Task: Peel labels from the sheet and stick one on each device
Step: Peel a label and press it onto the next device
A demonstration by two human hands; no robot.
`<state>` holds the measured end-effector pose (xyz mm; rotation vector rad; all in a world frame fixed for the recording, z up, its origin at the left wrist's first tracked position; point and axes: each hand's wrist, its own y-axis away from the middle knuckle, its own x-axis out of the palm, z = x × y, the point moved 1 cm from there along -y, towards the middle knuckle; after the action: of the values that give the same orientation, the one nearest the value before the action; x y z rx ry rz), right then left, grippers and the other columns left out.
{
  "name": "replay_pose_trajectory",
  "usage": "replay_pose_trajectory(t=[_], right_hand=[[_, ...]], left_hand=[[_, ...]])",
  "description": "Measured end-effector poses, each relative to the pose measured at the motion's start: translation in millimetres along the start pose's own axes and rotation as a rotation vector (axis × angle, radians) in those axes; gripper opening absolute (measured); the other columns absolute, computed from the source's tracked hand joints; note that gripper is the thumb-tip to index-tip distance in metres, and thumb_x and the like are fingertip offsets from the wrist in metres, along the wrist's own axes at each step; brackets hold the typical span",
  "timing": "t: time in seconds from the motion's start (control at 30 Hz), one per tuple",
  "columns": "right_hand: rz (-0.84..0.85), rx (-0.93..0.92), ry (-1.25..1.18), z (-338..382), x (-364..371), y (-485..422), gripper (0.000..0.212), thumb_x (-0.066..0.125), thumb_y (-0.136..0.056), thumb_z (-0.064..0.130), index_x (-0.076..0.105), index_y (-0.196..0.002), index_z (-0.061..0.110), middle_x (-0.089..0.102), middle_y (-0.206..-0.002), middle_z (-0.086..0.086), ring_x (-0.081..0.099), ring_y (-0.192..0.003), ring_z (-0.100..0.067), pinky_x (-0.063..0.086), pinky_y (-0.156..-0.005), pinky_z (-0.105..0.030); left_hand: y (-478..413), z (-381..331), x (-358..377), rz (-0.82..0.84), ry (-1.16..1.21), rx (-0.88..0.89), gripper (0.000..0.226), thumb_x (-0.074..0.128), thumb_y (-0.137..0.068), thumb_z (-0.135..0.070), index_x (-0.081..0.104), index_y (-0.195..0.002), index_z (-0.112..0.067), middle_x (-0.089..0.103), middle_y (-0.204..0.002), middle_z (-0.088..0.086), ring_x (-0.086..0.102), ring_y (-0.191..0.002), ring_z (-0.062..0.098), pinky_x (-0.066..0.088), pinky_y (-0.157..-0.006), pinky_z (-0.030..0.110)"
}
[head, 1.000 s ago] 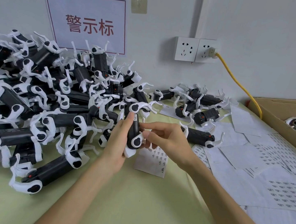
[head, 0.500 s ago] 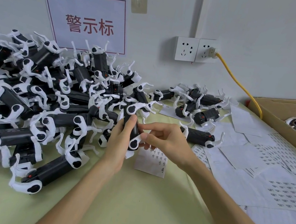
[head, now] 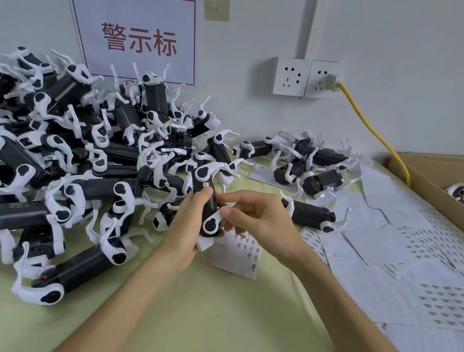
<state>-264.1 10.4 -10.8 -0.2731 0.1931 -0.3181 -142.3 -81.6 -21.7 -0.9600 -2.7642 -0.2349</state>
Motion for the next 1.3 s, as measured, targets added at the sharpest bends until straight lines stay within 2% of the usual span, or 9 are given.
replay_pose_trajectory(t=[0.17, 0.33, 0.47, 0.6, 0.7, 0.87, 1.0, 1.17, 1.3], right_hand=[[0.000, 0.005, 0.008, -0.8, -0.9, -0.7, 0.017, 0.075, -0.093, 0.018, 0.076, -0.109, 0.023, 0.073, -0.073, 0.000, 0.066, -0.068, -0.013, 0.050, -0.062, -0.022], [0.007, 0.014, 0.021, -3.1, -0.5, -1.1, 0.017, 0.075, -0.093, 0.018, 0.076, -0.109, 0.025, 0.074, -0.080, -0.015, 0.066, -0.073, -0.027, 0.050, -0.063, -0.025], [0.037, 0.018, 0.035, -5.7, 1.9, -0.7, 0.021, 0.074, -0.093, 0.019, 0.074, -0.114, 0.022, 0.075, -0.078, -0.005, 0.068, -0.071, -0.013, 0.049, -0.063, -0.020], [0.026, 0.002, 0.014, -3.3, 0.2, -1.4, 0.018, 0.071, -0.093, 0.024, 0.076, -0.110, 0.020, 0.073, -0.079, -0.010, 0.066, -0.072, -0.018, 0.049, -0.063, -0.022], [-0.074, -0.024, 0.001, -0.4, -8.2, -3.7, 0.016, 0.064, -0.098, 0.021, 0.079, -0.098, 0.016, 0.070, -0.076, -0.002, 0.062, -0.068, -0.014, 0.049, -0.061, -0.023], [-0.330, -0.004, 0.003, -0.7, -27.2, -6.0, 0.018, 0.058, -0.102, 0.021, 0.076, -0.099, 0.022, 0.071, -0.083, 0.004, 0.061, -0.071, -0.013, 0.050, -0.068, -0.029], [-0.155, 0.134, 0.035, -3.0, -39.1, -6.0, 0.042, 0.051, -0.090, 0.059, 0.065, -0.125, 0.040, 0.067, -0.121, 0.015, 0.065, -0.106, -0.006, 0.055, -0.089, -0.033], [-0.095, 0.161, 0.115, -1.7, -44.4, -4.2, 0.052, 0.050, -0.085, 0.069, 0.064, -0.129, 0.044, 0.062, -0.127, 0.029, 0.061, -0.105, 0.009, 0.052, -0.087, -0.030], [0.204, 0.310, 0.020, -1.4, -50.5, 0.6, 0.051, 0.046, -0.095, 0.059, 0.065, -0.132, 0.030, 0.072, -0.119, -0.005, 0.068, -0.098, -0.020, 0.052, -0.078, -0.029]], left_hand=[[-0.4, 1.5, -1.5, 0.019, 0.000, 0.013, 0.043, 0.049, -0.105, -0.031, 0.056, -0.127, 0.005, 0.070, -0.082, 0.008, 0.068, -0.065, 0.017, 0.055, -0.059, 0.030], [-0.2, -0.1, -0.8, 0.055, 0.041, 0.034, 0.049, 0.054, -0.097, -0.051, 0.065, -0.102, -0.004, 0.071, -0.082, 0.009, 0.073, -0.074, 0.023, 0.060, -0.074, 0.038], [0.0, -0.9, -1.7, -0.031, -0.060, 0.022, 0.049, 0.044, -0.105, -0.046, 0.066, -0.087, -0.007, 0.070, -0.072, 0.008, 0.069, -0.064, 0.020, 0.058, -0.062, 0.028], [4.2, -3.7, -0.5, 0.024, 0.089, -0.069, 0.050, 0.042, -0.104, -0.045, 0.071, -0.085, -0.009, 0.071, -0.077, 0.010, 0.070, -0.067, 0.020, 0.057, -0.062, 0.030], [4.3, -2.3, 1.2, 0.122, 0.166, -0.089, 0.055, 0.037, -0.104, -0.041, 0.079, -0.081, -0.015, 0.075, -0.091, 0.012, 0.071, -0.078, 0.023, 0.052, -0.076, 0.036], [3.2, 0.9, 0.4, 0.184, 0.186, -0.138, 0.035, 0.043, -0.100, -0.031, 0.067, -0.099, -0.005, 0.071, -0.089, 0.017, 0.070, -0.076, 0.028, 0.051, -0.070, 0.039], [5.9, -1.8, -1.0, 0.276, 0.160, -0.156, 0.036, 0.067, -0.081, -0.038, 0.076, -0.098, -0.008, 0.074, -0.094, 0.017, 0.072, -0.080, 0.029, 0.056, -0.060, 0.034], [5.4, -5.5, -8.6, 0.336, 0.065, -0.144, 0.033, 0.069, -0.084, -0.042, 0.081, -0.098, -0.014, 0.071, -0.104, 0.018, 0.070, -0.083, 0.029, 0.052, -0.059, 0.033], [9.5, -0.9, -4.7, 0.450, -0.107, -0.272, 0.051, 0.065, -0.088, -0.059, 0.079, -0.107, -0.014, 0.073, -0.101, 0.018, 0.072, -0.081, 0.027, 0.059, -0.061, 0.036]])
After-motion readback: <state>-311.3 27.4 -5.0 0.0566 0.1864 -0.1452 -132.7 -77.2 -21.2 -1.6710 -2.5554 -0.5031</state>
